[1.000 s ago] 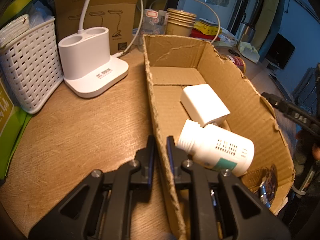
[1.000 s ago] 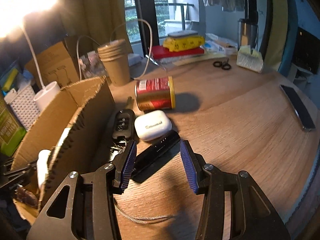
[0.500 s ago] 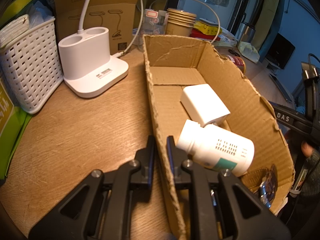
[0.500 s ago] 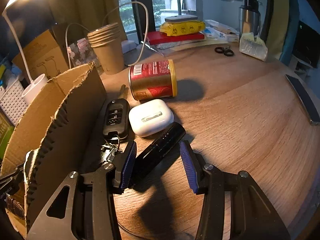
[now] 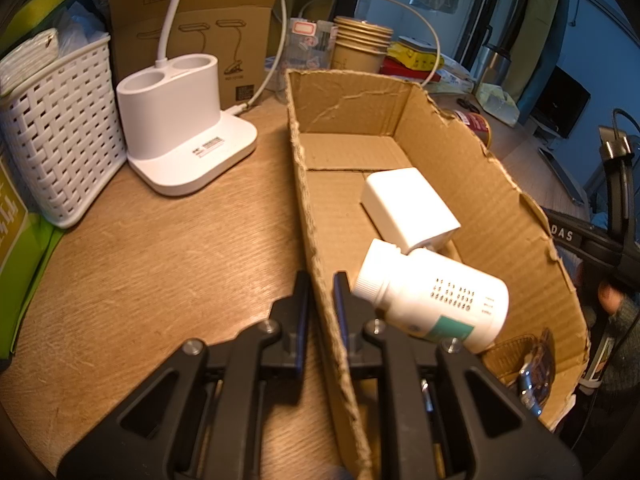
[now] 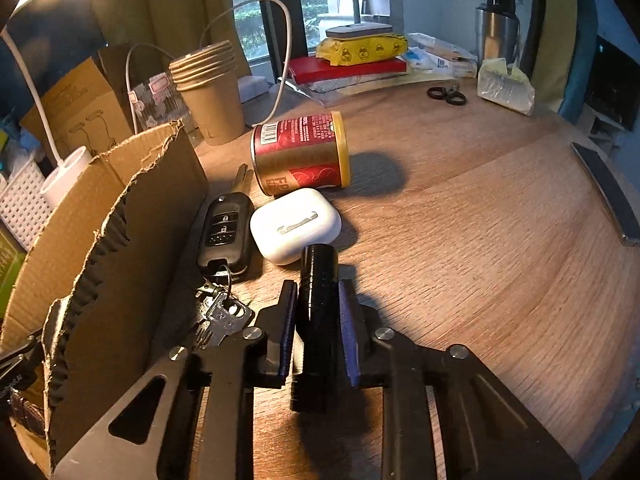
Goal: Organize rigid objects
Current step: 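Move the right gripper to the black flashlight and close on it, then lift the black flashlight with the right gripper and carry it over the box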
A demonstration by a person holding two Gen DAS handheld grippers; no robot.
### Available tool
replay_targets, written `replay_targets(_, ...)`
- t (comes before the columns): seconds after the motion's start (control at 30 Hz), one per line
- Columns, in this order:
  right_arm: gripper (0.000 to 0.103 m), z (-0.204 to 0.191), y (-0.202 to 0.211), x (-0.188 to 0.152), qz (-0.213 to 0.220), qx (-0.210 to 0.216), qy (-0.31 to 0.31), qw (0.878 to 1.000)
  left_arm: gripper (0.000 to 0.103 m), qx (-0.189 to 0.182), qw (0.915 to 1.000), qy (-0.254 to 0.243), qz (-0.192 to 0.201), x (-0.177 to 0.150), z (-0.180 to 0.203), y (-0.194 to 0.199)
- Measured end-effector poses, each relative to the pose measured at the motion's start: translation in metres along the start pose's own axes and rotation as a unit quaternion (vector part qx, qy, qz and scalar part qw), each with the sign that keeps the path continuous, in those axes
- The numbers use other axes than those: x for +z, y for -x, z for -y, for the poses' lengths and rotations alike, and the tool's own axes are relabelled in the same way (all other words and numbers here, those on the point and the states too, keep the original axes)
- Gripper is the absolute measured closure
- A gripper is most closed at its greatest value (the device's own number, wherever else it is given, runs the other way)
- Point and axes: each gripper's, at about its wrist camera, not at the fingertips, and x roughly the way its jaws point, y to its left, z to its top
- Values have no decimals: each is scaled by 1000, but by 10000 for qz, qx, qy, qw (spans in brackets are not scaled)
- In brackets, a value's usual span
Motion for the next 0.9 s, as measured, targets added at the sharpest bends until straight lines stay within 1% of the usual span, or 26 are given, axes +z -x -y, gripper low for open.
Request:
replay_targets(0.2, 81, 0, 7, -1, 157, 64, -14, 9999, 90, 2, 10000, -1, 1, 0, 0, 0)
replay_targets(0.5, 81, 0, 26, -1, 517, 188, -65, 9985, 90, 1, 10000, -1, 0, 0, 0, 0)
replay_targets(0.67, 81, -3, 42, 3, 741, 316, -55, 9967, 90, 1, 10000, -1, 0, 0, 0, 0)
replay_targets(0.9, 81, -9, 66, 8, 1040, 376, -17, 9939, 90, 1, 10000, -1, 0, 0, 0, 0)
